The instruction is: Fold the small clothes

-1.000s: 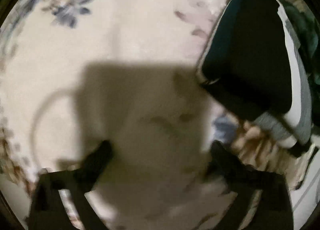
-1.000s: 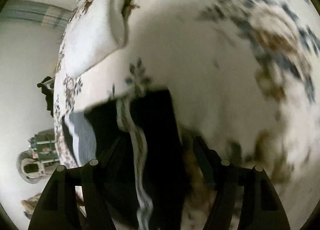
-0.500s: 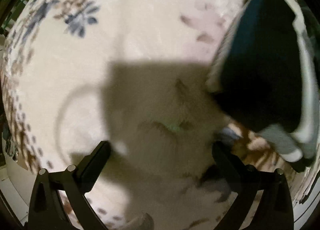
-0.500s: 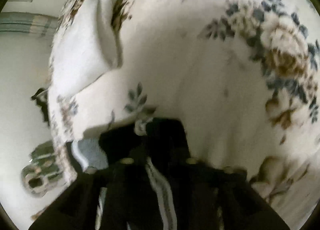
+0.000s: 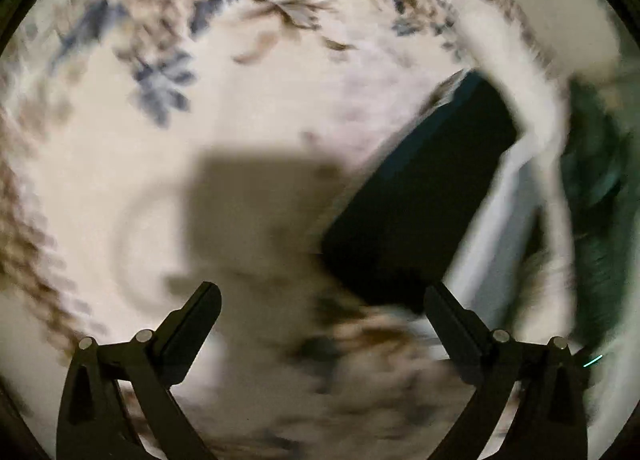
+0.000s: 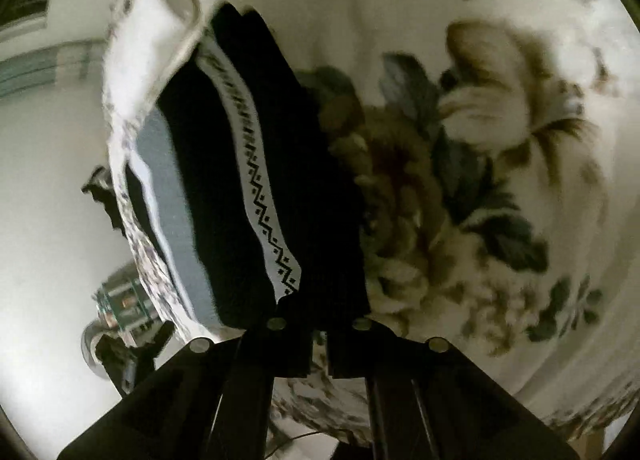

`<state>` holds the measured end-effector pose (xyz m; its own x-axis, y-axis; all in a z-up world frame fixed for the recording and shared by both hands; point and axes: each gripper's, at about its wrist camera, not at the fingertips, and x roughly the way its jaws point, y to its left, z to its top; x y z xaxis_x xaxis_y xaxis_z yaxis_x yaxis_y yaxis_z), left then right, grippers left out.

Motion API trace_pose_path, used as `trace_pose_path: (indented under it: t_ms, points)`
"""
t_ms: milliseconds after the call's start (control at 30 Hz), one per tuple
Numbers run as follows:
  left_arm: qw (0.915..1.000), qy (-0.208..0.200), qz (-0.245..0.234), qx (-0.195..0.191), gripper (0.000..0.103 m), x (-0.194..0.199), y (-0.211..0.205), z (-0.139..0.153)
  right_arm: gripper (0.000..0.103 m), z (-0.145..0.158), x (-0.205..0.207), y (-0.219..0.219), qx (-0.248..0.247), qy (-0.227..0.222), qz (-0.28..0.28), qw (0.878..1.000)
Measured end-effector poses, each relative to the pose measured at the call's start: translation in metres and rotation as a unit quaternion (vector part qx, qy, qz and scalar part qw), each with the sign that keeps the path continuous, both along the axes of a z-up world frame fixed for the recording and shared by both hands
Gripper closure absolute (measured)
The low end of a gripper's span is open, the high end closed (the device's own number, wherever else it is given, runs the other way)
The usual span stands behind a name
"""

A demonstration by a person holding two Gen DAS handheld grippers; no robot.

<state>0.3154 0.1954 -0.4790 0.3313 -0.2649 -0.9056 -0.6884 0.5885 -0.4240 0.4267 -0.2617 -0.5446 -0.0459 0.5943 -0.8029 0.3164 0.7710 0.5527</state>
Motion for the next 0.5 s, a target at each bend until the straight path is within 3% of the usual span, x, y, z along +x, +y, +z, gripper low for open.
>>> trace_pose_path:
  t_ms: [67,133,200,233,267,367,467,500]
  points:
    - [0.9977,-0.041,0.024,-0.047,0.0,0.005,-0.005,0.004,0.099,0.013,-0.006,-0.002,-0.006,-0.013,-0.007,1.0]
    - [0.9979,-0.043,0.015,-0.046,0.001,0.015,-0.016,0.002,0.1,0.024,-0.012,-0.004,-0.014,-0.023,-0.01,1.0]
    - [0.9988,-0.032,-0.004,-0.037,0.032,0.024,-0.029,-0.011,0.1,0.028,-0.015,-0.004,-0.02,-0.023,-0.009,0.999]
    - [0.9987,-0.027,-0.011,-0.043,0.077,0.027,-0.03,-0.017,0.1,0.027,-0.016,-0.003,-0.025,-0.021,-0.004,0.999]
    - [0.9986,-0.021,-0.022,-0.044,0.092,0.027,-0.033,-0.021,0.1,0.025,-0.018,-0.006,-0.032,-0.017,-0.003,0.999]
    - [0.9986,-0.038,-0.033,-0.018,0.092,0.024,-0.035,-0.013,0.1,0.012,-0.023,-0.001,-0.049,0.003,0.004,0.999]
    - [0.9978,-0.031,-0.05,-0.029,0.088,0.016,-0.035,-0.013,0.099,-0.01,-0.024,0.003,-0.062,0.017,0.038,0.997]
    - [0.9974,-0.028,-0.056,-0.036,0.088,0.015,-0.034,-0.011,0.091,-0.014,-0.02,0.002,-0.067,0.017,0.045,0.997]
